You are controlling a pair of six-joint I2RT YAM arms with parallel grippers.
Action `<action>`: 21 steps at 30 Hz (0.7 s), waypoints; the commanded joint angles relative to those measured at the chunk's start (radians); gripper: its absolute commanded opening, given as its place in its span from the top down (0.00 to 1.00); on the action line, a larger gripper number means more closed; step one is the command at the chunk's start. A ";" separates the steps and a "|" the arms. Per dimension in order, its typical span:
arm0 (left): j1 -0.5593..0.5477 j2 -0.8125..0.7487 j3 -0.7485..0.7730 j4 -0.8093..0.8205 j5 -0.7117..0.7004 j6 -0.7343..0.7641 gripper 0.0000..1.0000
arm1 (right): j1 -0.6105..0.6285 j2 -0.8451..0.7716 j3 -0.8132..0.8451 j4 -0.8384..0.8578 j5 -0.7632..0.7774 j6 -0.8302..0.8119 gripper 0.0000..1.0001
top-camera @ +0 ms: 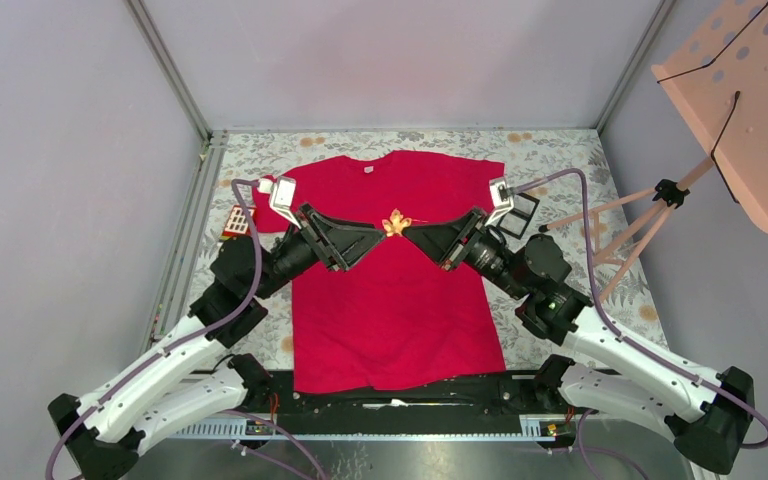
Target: Pin the brooch onto the clothing
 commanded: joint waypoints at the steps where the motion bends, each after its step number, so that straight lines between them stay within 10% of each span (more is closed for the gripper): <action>1: -0.034 0.017 -0.019 0.213 -0.082 -0.086 0.46 | 0.014 0.001 0.044 0.125 0.044 0.011 1.00; 21: -0.068 0.102 0.012 0.204 -0.051 -0.107 0.78 | 0.023 0.005 0.042 0.135 0.054 0.011 1.00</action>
